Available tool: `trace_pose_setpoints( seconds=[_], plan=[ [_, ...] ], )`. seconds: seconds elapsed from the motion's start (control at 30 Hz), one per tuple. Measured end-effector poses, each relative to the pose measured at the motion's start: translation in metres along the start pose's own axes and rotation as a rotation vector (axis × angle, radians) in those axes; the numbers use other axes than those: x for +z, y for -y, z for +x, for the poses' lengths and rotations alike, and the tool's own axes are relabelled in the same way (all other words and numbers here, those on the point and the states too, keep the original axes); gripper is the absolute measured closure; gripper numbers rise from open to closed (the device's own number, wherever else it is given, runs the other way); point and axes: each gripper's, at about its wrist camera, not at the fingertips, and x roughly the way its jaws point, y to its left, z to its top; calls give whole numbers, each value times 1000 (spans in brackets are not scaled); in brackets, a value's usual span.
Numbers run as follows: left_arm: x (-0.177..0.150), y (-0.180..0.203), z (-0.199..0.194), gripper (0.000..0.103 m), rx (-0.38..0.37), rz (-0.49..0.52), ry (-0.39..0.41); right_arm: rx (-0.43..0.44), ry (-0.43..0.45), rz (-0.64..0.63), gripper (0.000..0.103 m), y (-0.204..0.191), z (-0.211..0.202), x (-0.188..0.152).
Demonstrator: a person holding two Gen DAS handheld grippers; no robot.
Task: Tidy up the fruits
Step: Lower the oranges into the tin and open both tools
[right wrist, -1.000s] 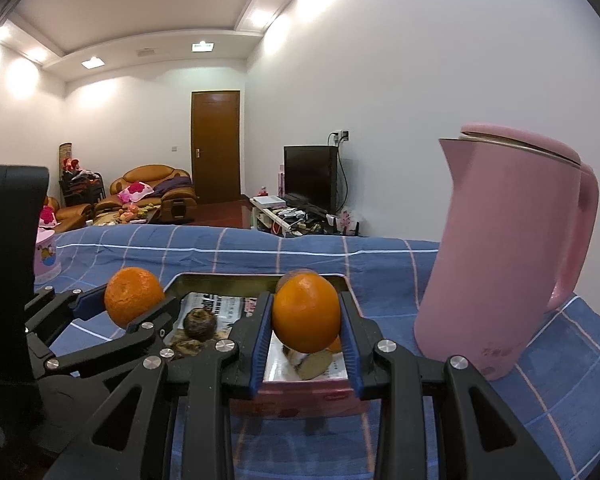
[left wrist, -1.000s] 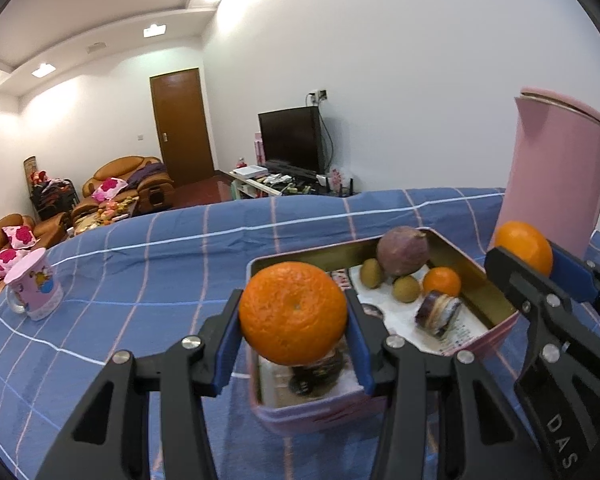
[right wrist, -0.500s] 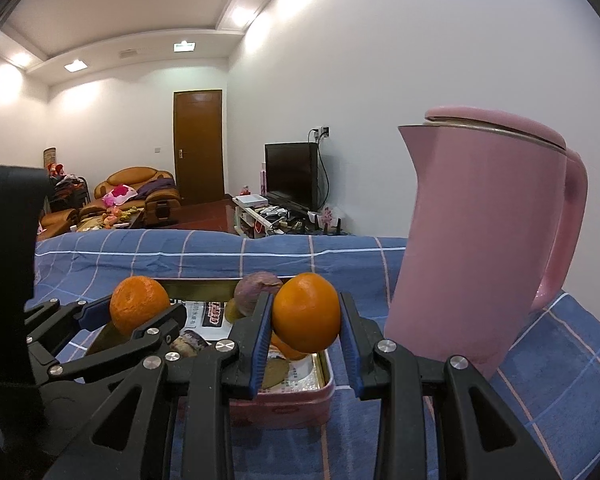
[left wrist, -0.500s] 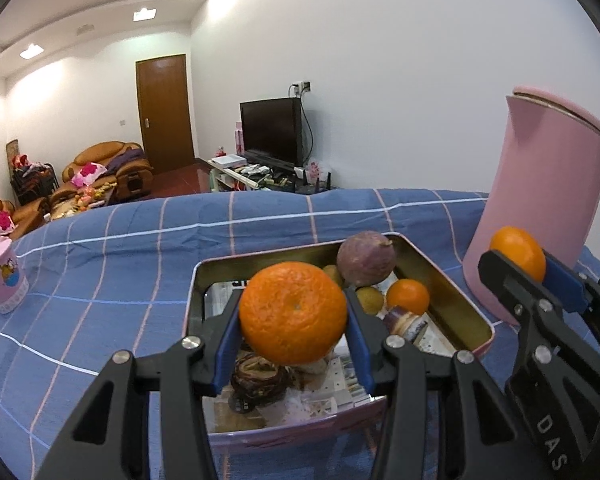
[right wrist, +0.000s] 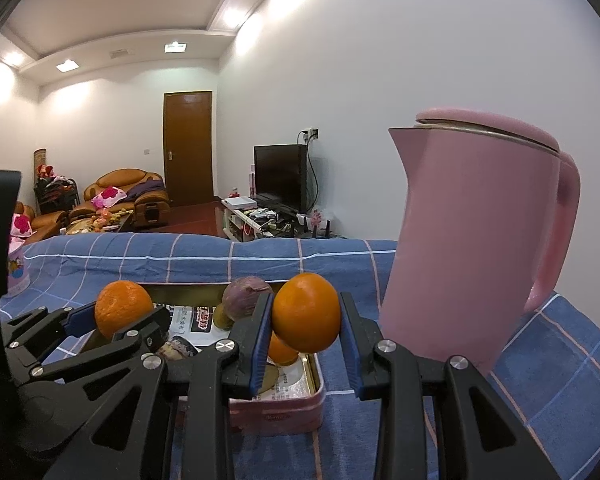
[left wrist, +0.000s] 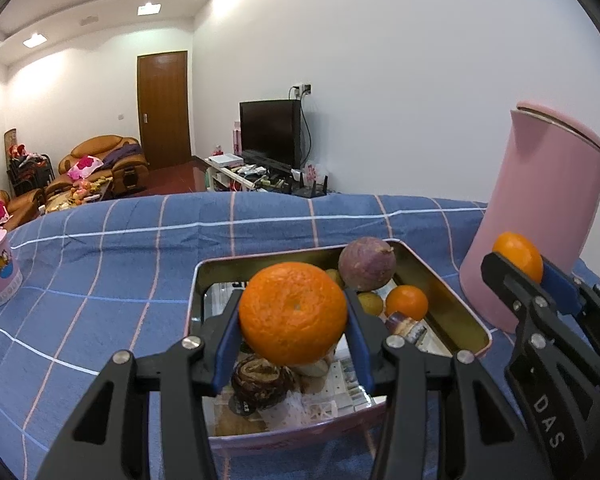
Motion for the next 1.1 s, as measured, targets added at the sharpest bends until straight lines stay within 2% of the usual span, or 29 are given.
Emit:
trace_pose_setpoints(
  seconds=[0.43, 0.7, 0.87, 0.93, 1.0, 1.07, 1.1],
  plan=[
    [16, -22, 22, 54, -3, -42, -29, 71, -17, 43, 69, -14, 33, 19],
    [11, -28, 48, 54, -11, -57, -131, 230, -180, 92, 68, -16, 73, 13],
    [11, -24, 54, 52, -19, -43, -174, 294, -234, 107, 68, -15, 81, 8],
    [10, -21, 53, 48, -23, -34, -171, 316, -247, 106, 61, -20, 82, 8],
    [12, -18, 51, 23, -21, -19, -157, 324, -237, 98, 39, -22, 79, 8],
    [12, -16, 47, 8, -7, -6, -135, 325, -210, 90, 30, -23, 73, 10],
    [12, -15, 44, 2, -1, 0, -120, 322, -196, 87, 30, -22, 70, 11]
  ],
)
